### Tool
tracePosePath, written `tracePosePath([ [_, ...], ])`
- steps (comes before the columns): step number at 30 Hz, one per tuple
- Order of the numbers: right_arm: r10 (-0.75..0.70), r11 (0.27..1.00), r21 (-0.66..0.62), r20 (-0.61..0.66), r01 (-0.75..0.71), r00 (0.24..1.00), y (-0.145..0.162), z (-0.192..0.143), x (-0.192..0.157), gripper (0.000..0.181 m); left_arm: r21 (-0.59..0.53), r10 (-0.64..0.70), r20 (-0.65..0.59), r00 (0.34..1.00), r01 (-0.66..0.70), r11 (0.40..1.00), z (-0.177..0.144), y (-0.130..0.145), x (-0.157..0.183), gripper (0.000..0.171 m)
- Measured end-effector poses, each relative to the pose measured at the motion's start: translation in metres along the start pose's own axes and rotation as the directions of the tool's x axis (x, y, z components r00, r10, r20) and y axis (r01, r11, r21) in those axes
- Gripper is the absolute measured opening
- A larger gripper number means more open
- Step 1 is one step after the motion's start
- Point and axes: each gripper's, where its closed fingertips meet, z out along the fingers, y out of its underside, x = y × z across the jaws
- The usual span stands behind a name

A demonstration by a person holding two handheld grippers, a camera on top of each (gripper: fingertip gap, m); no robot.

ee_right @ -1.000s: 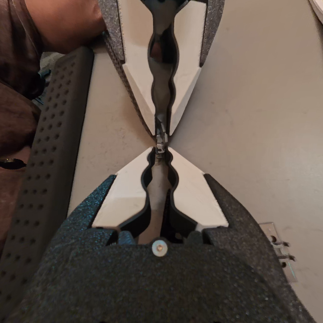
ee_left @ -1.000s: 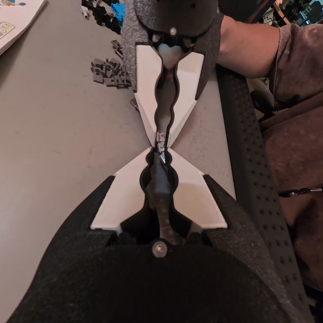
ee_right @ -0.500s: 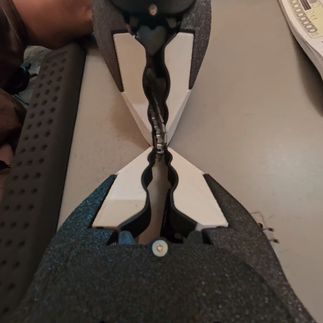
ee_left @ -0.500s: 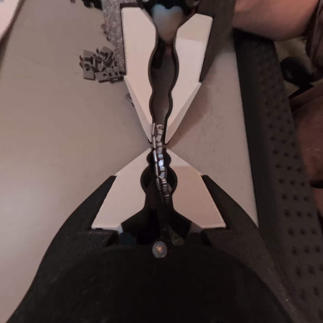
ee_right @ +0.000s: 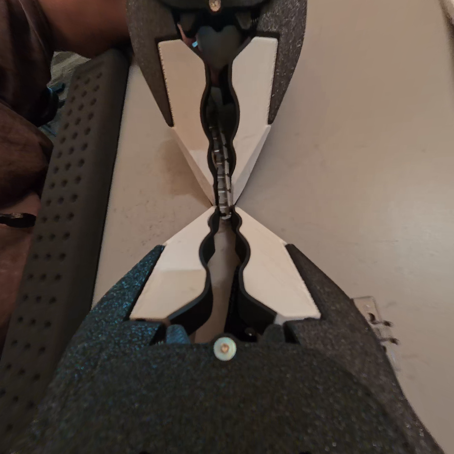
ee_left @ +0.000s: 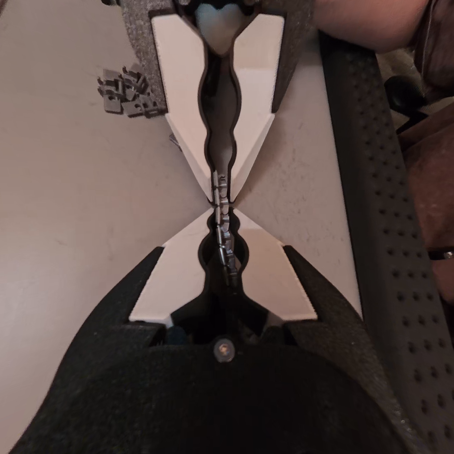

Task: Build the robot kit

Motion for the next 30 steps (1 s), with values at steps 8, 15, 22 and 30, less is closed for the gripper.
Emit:
tracePosePath([
  [8, 0.018, 0.995, 0.099, -0.021, -0.016, 1.000, -0.012, -0.012, 0.003, 0.008, 0.064, -0.050, -0.028, 0.998, 0.052, 0.997, -0.008, -0.007, -0.002, 0.008],
  [15, 0.146, 0.987, 0.084, -0.070, -0.140, 0.987, -0.006, -0.026, 0.019, 0.008, 0.150, -0.065, 0.222, 0.973, 0.031, 0.988, -0.051, -0.010, -0.029, 0.032],
  [22, 0.291, 0.955, 0.057, 0.018, -0.291, 0.957, 0.000, -0.021, 0.010, 0.012, 0.425, -0.151, 0.409, 0.900, -0.041, 0.904, -0.124, -0.023, 0.025, 0.037],
  [30, 0.204, 0.979, 0.012, -0.173, -0.205, 0.963, -0.013, 0.008, 0.021, 0.017, 0.495, -0.328, 0.620, 0.713, -0.030, 0.869, -0.183, 0.082, 0.117, 0.037],
])
